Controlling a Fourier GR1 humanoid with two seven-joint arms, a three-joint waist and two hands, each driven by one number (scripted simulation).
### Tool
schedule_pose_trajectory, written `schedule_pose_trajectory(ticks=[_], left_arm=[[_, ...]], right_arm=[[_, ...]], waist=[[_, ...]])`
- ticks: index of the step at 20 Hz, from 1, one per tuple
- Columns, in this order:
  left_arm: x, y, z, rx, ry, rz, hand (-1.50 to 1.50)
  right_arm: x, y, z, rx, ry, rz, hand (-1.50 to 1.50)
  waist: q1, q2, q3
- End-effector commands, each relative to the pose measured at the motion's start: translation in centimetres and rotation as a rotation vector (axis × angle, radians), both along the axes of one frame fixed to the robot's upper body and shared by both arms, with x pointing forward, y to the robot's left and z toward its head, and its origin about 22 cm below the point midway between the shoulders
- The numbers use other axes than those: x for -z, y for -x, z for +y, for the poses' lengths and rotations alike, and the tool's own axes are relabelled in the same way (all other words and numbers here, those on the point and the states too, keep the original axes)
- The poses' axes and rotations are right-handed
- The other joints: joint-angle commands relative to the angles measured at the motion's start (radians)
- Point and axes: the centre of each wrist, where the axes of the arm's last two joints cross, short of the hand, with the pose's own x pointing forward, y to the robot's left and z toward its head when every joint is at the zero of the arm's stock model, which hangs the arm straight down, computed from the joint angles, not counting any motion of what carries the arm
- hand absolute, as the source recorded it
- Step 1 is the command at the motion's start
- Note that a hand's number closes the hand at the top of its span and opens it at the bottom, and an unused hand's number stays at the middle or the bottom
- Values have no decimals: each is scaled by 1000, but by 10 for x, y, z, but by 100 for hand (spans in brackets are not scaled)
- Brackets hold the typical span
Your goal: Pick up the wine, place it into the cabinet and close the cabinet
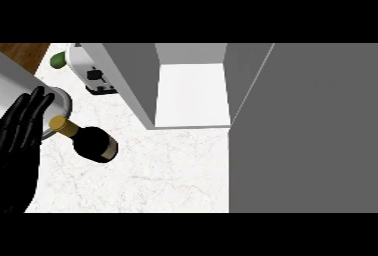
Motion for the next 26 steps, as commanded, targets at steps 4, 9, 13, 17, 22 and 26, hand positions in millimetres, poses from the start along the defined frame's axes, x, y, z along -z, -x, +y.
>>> schedule_pose_trajectory(ticks=[4, 9, 13, 17, 22, 26], left_arm=[[-1, -28, -21, -146, -108, -87, -150], [-1, -32, -68, -112, 159, 15, -150], [-7, -41, -96, -90, 159, 13, -150], [-28, -19, -133, -68, 172, -8, -150], [-55, -42, -144, -81, 179, -13, -150], [-36, -30, -170, -91, 178, 5, -150]], right_arm=[[13, 26, -8, 28, 4, -6, -150], [-7, 40, 7, -261, -23, 71, -150], [-23, 57, 10, -267, -39, 112, -150], [-39, 57, 21, -273, -37, 104, -150], [-53, 49, 15, -253, -43, 117, -150], [-62, 84, 23, -241, -56, 96, -150]], waist=[[14, -30, 3], [6, -31, 2], [15, -30, 2], [23, -32, 2], [23, -30, 2], [15, -32, 2]])
